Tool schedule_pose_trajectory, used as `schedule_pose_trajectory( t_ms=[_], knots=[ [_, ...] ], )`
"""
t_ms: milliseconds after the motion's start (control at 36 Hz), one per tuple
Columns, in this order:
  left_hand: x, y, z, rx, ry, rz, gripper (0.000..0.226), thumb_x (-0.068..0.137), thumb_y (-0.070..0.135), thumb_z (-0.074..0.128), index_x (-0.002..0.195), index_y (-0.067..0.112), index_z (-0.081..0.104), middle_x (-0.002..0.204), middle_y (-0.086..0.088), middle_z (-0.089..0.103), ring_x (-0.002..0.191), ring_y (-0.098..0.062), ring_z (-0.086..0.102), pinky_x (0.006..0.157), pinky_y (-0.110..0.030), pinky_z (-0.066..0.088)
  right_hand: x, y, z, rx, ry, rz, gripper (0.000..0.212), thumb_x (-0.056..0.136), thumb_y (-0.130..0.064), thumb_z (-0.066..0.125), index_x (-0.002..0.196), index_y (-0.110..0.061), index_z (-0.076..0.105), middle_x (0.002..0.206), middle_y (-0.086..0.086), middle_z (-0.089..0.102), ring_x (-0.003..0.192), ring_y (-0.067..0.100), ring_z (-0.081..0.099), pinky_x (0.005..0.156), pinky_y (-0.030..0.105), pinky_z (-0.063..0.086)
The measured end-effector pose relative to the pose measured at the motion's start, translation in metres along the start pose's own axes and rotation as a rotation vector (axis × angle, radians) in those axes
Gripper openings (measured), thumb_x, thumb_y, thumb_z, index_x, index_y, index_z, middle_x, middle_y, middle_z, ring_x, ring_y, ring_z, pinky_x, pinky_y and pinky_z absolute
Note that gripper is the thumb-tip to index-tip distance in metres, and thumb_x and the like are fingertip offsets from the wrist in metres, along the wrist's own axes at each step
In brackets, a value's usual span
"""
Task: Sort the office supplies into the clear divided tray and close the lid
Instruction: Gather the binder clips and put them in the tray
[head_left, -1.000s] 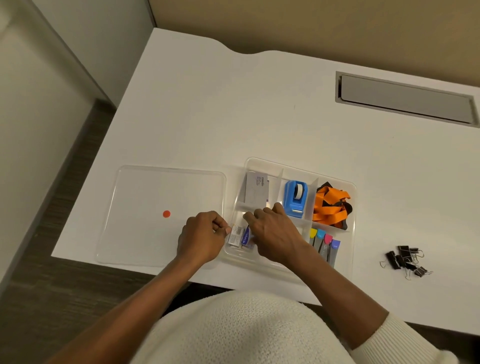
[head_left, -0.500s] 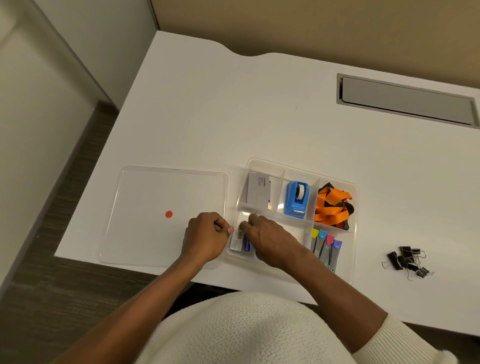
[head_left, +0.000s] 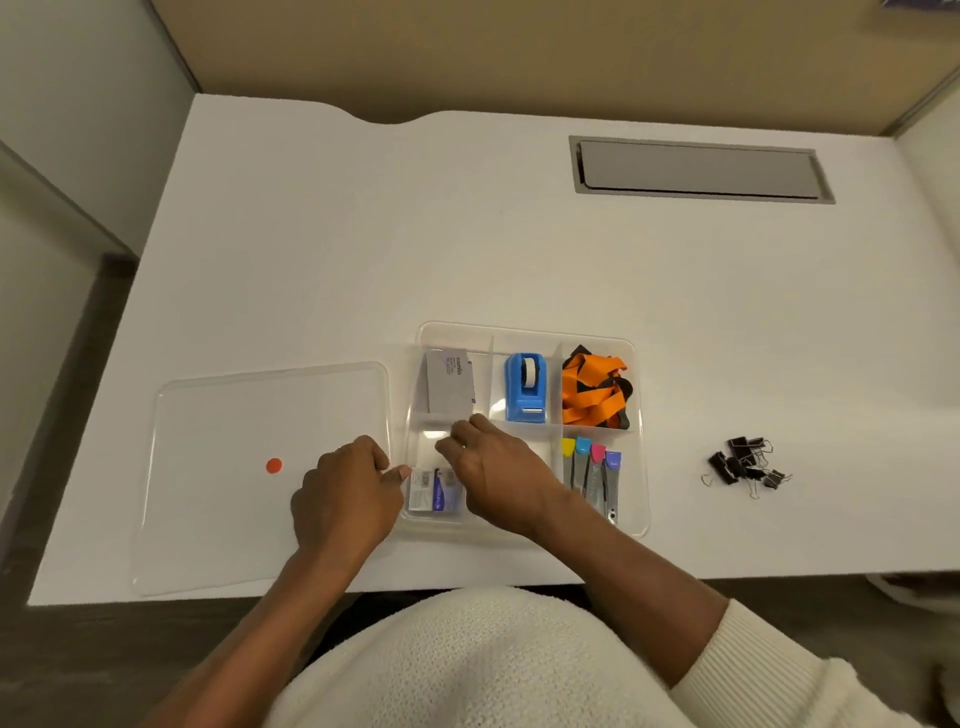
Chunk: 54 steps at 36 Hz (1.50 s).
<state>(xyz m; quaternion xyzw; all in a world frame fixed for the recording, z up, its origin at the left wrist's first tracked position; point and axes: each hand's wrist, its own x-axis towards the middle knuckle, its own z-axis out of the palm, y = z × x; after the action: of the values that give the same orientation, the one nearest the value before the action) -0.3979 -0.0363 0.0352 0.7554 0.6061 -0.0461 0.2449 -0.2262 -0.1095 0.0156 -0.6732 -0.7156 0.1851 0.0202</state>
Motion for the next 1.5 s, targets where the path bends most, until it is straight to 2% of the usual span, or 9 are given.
schedule_pose_trajectory(
  t_ms=[139,444,583,694,806,972,1111,1306,1500],
  knots=[
    [-0.015,0.028,-0.013,0.106,0.189,0.222,0.031,0.089,0.037,0.078,0.098,0.008,0.071,0.087,-0.008,0.074,0.07,-0.027,0.068,0.057,-0.033,0.053,-0.033,0.02,-0.029,0.216,0.203,0.123,0.041,0.094,-0.019,0.071,0.133,-0.015,0.062,0.129,0.009,0.065,0.118,0.026,0.059,0.095,0.04,0.055],
    [-0.029,0.154,0.017,0.076,0.047,0.646,0.03,0.095,0.048,0.068,0.11,0.023,0.067,0.101,0.004,0.072,0.088,-0.016,0.067,0.072,-0.033,0.057,-0.151,0.121,-0.059,0.296,0.404,0.564,0.041,0.093,-0.029,0.071,0.132,-0.025,0.061,0.123,-0.004,0.063,0.099,0.014,0.065,0.077,0.026,0.058],
    [-0.036,0.213,0.061,0.109,-0.001,0.881,0.038,0.093,0.05,0.069,0.116,0.019,0.065,0.11,0.001,0.068,0.098,-0.019,0.063,0.073,-0.04,0.06,-0.21,0.18,-0.051,0.247,0.378,0.735,0.062,0.085,-0.035,0.074,0.14,-0.043,0.046,0.129,-0.014,0.053,0.113,0.009,0.058,0.08,0.037,0.058],
    [-0.041,0.256,0.099,0.191,-0.06,0.982,0.045,0.094,0.052,0.067,0.121,0.017,0.061,0.117,-0.003,0.064,0.103,-0.02,0.059,0.07,-0.038,0.057,-0.245,0.224,-0.045,0.186,0.191,0.778,0.082,0.079,-0.038,0.078,0.147,-0.052,0.034,0.139,-0.012,0.042,0.126,0.012,0.045,0.077,0.033,0.052],
    [-0.048,0.291,0.134,0.215,-0.13,1.023,0.05,0.091,0.046,0.073,0.126,0.013,0.056,0.122,-0.008,0.06,0.106,-0.024,0.057,0.066,-0.034,0.047,-0.259,0.253,-0.037,0.12,0.038,0.766,0.093,0.075,-0.055,0.08,0.15,-0.054,0.025,0.147,-0.002,0.039,0.128,0.017,0.045,0.083,0.038,0.055],
    [-0.049,0.319,0.178,0.229,-0.205,1.019,0.066,0.09,0.044,0.075,0.139,0.01,0.047,0.131,-0.011,0.055,0.112,-0.028,0.055,0.073,-0.038,0.054,-0.257,0.278,-0.025,0.107,-0.033,0.674,0.098,0.074,-0.064,0.077,0.152,-0.057,0.017,0.148,0.002,0.033,0.129,0.019,0.045,0.074,0.035,0.056],
    [-0.046,0.326,0.203,0.213,-0.199,0.978,0.065,0.087,0.044,0.078,0.136,0.01,0.049,0.126,-0.009,0.055,0.112,-0.026,0.055,0.068,-0.039,0.058,-0.248,0.291,-0.021,0.098,-0.03,0.578,0.09,0.078,-0.055,0.078,0.152,-0.051,0.026,0.141,0.003,0.034,0.123,0.019,0.045,0.071,0.038,0.06],
    [-0.046,0.335,0.216,0.178,-0.184,0.934,0.051,0.093,0.036,0.073,0.132,0.012,0.053,0.12,-0.006,0.053,0.106,-0.024,0.054,0.064,-0.036,0.057,-0.244,0.304,-0.019,0.163,0.026,0.519,0.055,0.082,-0.044,0.076,0.131,-0.037,0.052,0.126,0.0,0.04,0.104,0.018,0.054,0.066,0.039,0.059],
    [-0.052,0.341,0.221,0.187,-0.159,0.923,0.043,0.093,0.035,0.072,0.126,0.012,0.057,0.121,-0.007,0.054,0.106,-0.024,0.054,0.06,-0.035,0.055,-0.25,0.317,-0.014,0.274,0.061,0.585,0.055,0.079,-0.035,0.077,0.129,-0.035,0.053,0.114,-0.001,0.046,0.079,0.023,0.062,0.069,0.041,0.059]
  ],
)
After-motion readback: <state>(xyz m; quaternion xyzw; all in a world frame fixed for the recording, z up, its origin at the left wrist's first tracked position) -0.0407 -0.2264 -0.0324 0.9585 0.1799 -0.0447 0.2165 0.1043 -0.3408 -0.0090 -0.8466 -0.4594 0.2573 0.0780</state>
